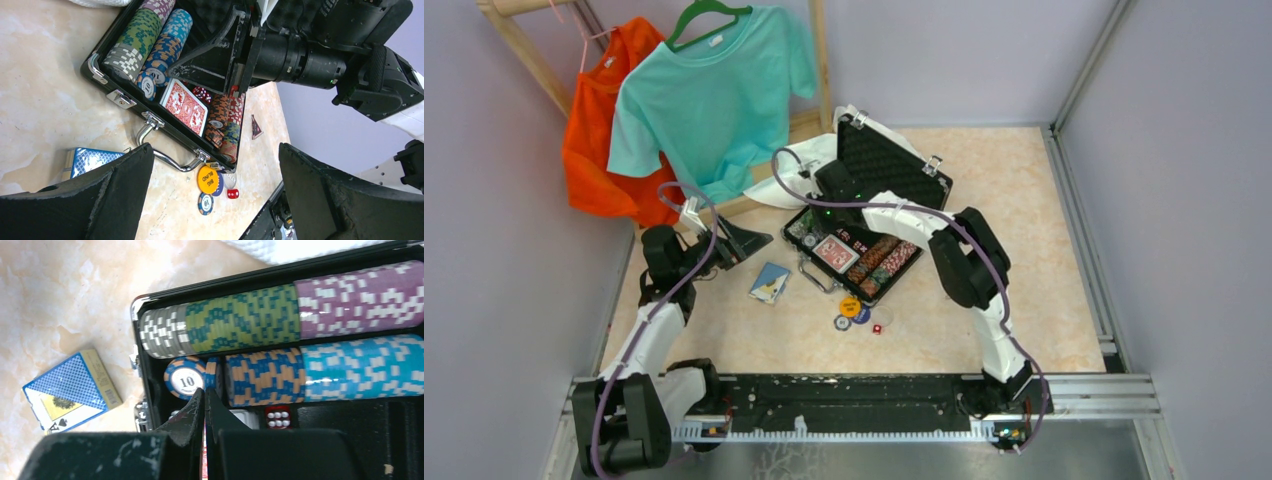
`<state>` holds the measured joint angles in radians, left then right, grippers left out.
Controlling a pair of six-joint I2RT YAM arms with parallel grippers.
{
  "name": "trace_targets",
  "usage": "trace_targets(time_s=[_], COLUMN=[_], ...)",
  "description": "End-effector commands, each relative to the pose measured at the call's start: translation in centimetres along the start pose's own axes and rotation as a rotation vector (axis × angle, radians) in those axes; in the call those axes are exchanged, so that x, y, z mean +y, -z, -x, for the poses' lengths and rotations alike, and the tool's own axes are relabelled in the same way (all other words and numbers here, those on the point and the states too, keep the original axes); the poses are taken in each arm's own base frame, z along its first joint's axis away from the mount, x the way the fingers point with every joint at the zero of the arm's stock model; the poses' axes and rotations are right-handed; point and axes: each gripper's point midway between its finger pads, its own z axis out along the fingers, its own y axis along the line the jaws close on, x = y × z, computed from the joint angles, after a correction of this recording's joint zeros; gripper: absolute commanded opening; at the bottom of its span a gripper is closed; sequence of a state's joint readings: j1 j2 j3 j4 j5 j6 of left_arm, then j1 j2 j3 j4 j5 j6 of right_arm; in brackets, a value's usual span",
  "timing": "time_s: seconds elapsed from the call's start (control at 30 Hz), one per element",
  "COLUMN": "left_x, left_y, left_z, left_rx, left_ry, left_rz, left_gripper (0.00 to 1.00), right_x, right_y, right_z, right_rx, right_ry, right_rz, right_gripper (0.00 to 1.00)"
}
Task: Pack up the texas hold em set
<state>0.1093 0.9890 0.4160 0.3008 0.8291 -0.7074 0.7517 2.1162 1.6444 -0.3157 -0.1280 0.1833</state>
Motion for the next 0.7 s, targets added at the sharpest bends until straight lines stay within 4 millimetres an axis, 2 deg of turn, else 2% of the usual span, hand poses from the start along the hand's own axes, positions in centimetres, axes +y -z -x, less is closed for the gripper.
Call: trace_targets(time_s=[0.0,0.13,0.33,0.37,0.53,0.6,0.67], left_x=[-0.1,0.0,-0.1,-0.1,-0.4,-0.6,-0.5], left_y=[0.1,0.1,0.1,0.1,0.1,-0.1,-0.3], left_z=[0.2,0.1,0.2,0.2,0.2,0.3,0.4], left_rx=[-0.009,-0.008,-0.006,-0.006,-0.004,-0.015,-0.030], left_ry=[-0.018,-0.018,-0.018,-0.018,-0.033,-0.066,-0.108], left_rz=[-0.014,-0.012,-0.016,-0.015,-0.025,-0.013,0.042], left_gripper=[0.99,0.99,0.99,0.99,0.99,0.99,0.99], right_x=[4.1,4.8,4.2,4.3,4.0,3.6,3.4], right_y=[2.2,2.0,2.8,3.4,6.3,8.0,9.8], right_z=[4.1,4.0,4.5,5.1,5.3,4.7,3.7], right_rx=[-0.102,-0.104,-0.128,-0.149,-0.205,-0.225,-0.232], right_ry=[0.064,0.066,0.069,0.070,0.058,0.048,0.043], right_rz=[0.068,0.072,0.031,0.033,0.009,-0.008,-0.021], right_gripper=[0.00,0.00,0.00,0.00,0.00,0.06,0.16])
